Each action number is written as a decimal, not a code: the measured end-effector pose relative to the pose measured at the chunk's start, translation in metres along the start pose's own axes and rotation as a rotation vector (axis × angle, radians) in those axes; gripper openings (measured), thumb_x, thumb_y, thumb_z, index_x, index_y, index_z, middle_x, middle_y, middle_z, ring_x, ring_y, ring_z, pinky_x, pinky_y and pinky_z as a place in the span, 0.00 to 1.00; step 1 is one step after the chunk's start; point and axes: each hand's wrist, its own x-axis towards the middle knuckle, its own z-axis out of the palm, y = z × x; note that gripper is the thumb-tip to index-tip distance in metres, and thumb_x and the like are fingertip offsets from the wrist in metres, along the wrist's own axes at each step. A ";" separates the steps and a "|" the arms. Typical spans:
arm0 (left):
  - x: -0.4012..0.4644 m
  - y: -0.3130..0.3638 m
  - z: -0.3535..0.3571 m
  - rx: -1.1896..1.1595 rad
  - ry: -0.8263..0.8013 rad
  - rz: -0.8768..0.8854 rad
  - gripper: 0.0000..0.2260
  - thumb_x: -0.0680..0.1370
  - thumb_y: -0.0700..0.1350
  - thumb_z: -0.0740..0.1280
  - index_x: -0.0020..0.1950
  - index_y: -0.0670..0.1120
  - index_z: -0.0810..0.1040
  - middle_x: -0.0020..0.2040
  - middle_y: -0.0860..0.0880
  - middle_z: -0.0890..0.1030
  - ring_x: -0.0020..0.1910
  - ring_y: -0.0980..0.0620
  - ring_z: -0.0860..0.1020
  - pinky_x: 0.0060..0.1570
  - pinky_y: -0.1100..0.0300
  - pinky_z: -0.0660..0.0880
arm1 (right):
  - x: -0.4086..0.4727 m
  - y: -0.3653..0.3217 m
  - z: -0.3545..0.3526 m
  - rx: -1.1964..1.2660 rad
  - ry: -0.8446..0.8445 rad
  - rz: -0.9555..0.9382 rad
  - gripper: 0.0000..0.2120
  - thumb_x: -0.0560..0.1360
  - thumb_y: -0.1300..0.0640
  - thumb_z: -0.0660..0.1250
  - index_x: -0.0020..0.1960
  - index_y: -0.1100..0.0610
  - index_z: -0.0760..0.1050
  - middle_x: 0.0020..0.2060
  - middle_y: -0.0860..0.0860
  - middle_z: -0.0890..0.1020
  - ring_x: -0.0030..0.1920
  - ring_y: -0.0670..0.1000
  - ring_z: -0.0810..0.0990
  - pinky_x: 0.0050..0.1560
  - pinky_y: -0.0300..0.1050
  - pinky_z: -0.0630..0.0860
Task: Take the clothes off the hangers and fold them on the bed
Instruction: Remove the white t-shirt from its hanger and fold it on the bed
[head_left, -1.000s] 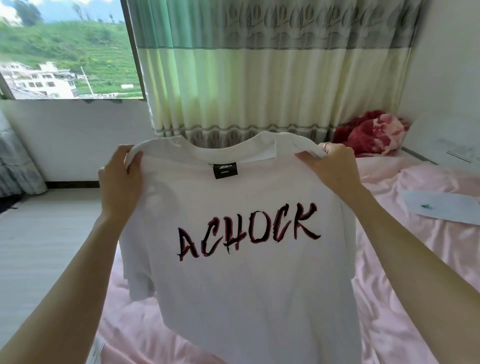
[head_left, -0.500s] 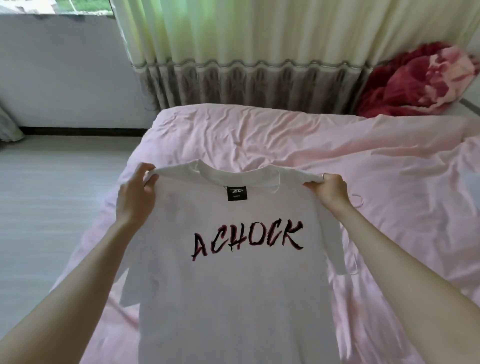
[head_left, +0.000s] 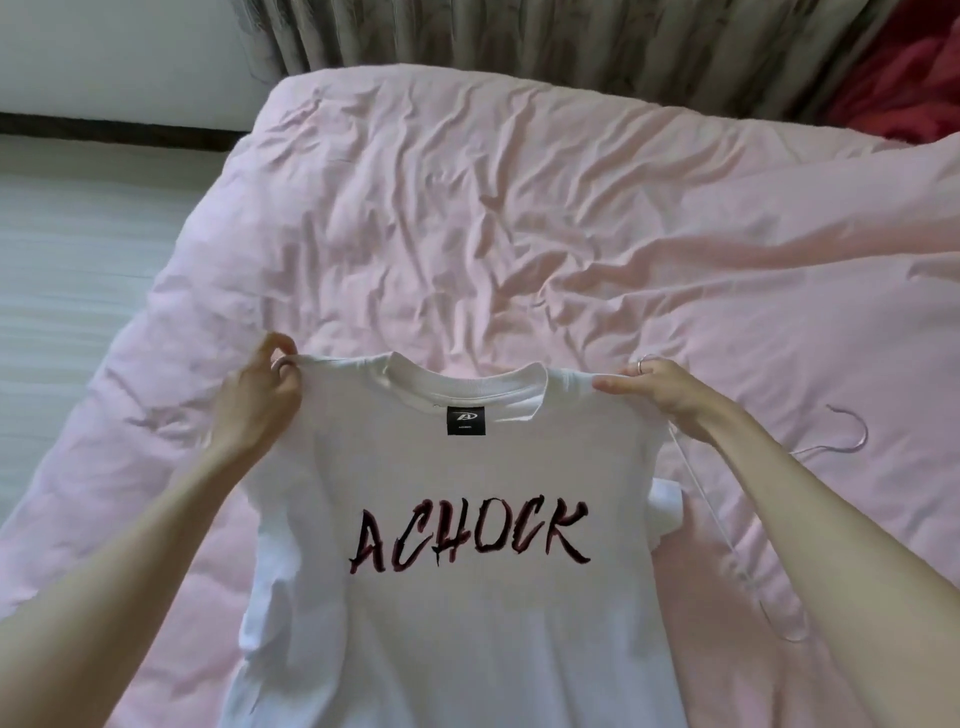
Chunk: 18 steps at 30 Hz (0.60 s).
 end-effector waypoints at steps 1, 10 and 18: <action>0.011 -0.004 0.009 0.017 -0.011 0.005 0.09 0.78 0.40 0.57 0.56 0.46 0.72 0.45 0.34 0.78 0.44 0.36 0.74 0.42 0.50 0.66 | 0.011 0.001 0.002 0.061 0.034 -0.009 0.20 0.65 0.48 0.76 0.41 0.64 0.76 0.34 0.56 0.77 0.35 0.53 0.75 0.38 0.44 0.70; 0.089 -0.056 0.105 0.225 -0.106 0.020 0.09 0.81 0.47 0.58 0.59 0.47 0.71 0.49 0.33 0.79 0.49 0.33 0.76 0.43 0.49 0.67 | 0.130 0.046 0.058 -0.143 0.599 -0.017 0.13 0.76 0.49 0.66 0.46 0.60 0.76 0.40 0.55 0.78 0.46 0.57 0.75 0.41 0.44 0.64; 0.112 -0.087 0.161 0.202 -0.151 -0.105 0.12 0.77 0.52 0.63 0.57 0.49 0.78 0.56 0.40 0.80 0.56 0.37 0.75 0.47 0.51 0.69 | 0.180 0.092 0.082 -0.528 0.640 0.111 0.21 0.77 0.42 0.60 0.53 0.61 0.74 0.53 0.60 0.80 0.56 0.62 0.76 0.53 0.51 0.67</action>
